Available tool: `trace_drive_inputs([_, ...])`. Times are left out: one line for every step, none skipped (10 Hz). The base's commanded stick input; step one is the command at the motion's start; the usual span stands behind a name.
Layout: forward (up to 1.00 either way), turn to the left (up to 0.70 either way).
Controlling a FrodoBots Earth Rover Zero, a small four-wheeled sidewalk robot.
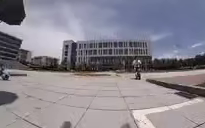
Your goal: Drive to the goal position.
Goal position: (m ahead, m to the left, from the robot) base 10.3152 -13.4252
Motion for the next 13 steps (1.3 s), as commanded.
trace_drive_inputs([0.7, 0.02])
trace_drive_inputs([0.7, 0.02])
trace_drive_inputs([0.7, 0.02])
trace_drive_inputs([0.7, 0.02])
trace_drive_inputs([0.7, 0.02])
trace_drive_inputs([0.7, 0.02])
trace_drive_inputs([0.7, 0.02])
trace_drive_inputs([0.7, 0.0])
trace_drive_inputs([0.7, 0.0])
trace_drive_inputs([0.7, 0.0])
trace_drive_inputs([0.7, 0.0])
trace_drive_inputs([0.7, -0.05])
trace_drive_inputs([0.7, -0.19])
